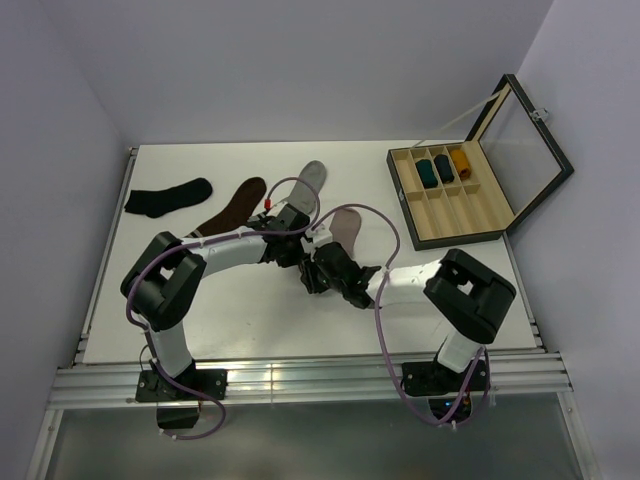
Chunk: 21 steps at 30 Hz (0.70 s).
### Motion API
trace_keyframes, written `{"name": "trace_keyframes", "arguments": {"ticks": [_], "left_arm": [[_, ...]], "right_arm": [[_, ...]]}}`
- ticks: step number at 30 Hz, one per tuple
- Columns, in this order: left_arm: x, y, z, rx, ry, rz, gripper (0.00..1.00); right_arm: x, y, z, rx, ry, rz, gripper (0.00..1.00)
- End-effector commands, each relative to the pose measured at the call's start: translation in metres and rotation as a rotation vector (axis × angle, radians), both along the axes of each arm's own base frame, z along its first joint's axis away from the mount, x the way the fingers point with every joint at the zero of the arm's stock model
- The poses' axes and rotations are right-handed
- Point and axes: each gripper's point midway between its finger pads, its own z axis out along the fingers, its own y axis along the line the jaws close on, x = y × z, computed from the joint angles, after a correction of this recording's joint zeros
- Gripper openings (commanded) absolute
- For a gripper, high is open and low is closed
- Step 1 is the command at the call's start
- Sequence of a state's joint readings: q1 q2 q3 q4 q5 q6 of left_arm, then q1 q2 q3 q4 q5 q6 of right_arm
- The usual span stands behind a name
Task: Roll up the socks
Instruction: Roll the sock at the center of the board.
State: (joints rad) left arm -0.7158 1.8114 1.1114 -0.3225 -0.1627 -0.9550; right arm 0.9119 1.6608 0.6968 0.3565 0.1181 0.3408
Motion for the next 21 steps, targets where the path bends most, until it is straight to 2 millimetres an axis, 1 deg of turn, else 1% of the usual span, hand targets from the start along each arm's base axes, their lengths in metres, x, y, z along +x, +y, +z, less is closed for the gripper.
{"name": "trace_keyframes", "arguments": {"ticks": [1, 4, 7, 8, 10, 13, 14, 15, 16, 17, 18, 19, 20, 21], "left_arm": [[0.001, -0.005, 0.003, 0.002, 0.0, -0.005, 0.08], [0.001, -0.004, 0.005, 0.002, 0.001, 0.004, 0.08], [0.001, -0.003, 0.005, 0.002, 0.002, 0.014, 0.09], [0.002, -0.003, 0.005, 0.002, 0.003, 0.016, 0.09], [0.001, -0.002, 0.003, 0.001, 0.012, 0.023, 0.09], [0.001, 0.0, 0.002, -0.003, 0.016, 0.042, 0.09], [0.001, 0.001, 0.003, -0.011, 0.012, 0.048, 0.1], [0.002, 0.001, 0.005, -0.022, 0.008, 0.06, 0.11], [-0.001, 0.005, 0.002, -0.02, 0.013, 0.07, 0.13], [0.002, 0.006, 0.009, -0.043, -0.007, 0.082, 0.17], [0.003, 0.007, 0.011, -0.061, -0.01, 0.095, 0.2], [0.0, 0.013, 0.009, -0.066, -0.007, 0.111, 0.24], [0.002, 0.013, 0.017, -0.09, -0.025, 0.121, 0.32], [0.005, 0.013, 0.021, -0.117, -0.042, 0.132, 0.36]], "right_arm": [[-0.001, 0.011, -0.001, 0.012, 0.035, 0.008, 0.41], [0.0, 0.009, -0.009, -0.016, 0.064, -0.017, 0.35], [-0.001, 0.005, -0.02, -0.032, 0.11, -0.027, 0.33], [0.002, 0.007, -0.019, -0.026, 0.119, -0.029, 0.32], [0.003, 0.0, -0.028, -0.056, 0.155, -0.048, 0.3], [0.004, 0.0, -0.031, -0.074, 0.186, -0.059, 0.21], [0.002, -0.001, -0.033, -0.075, 0.199, -0.057, 0.12], [-0.001, 0.002, -0.032, -0.053, 0.227, -0.05, 0.07], [0.002, -0.001, -0.029, -0.026, 0.239, -0.063, 0.03], [-0.001, -0.001, -0.029, 0.018, 0.266, -0.053, 0.0], [-0.01, 0.004, -0.025, 0.092, 0.327, -0.026, 0.0], [-0.007, -0.008, -0.026, 0.135, 0.363, -0.055, 0.0], [-0.002, -0.005, -0.018, 0.204, 0.367, -0.052, 0.0], [-0.002, -0.006, -0.015, 0.266, 0.415, -0.063, 0.0]]}}
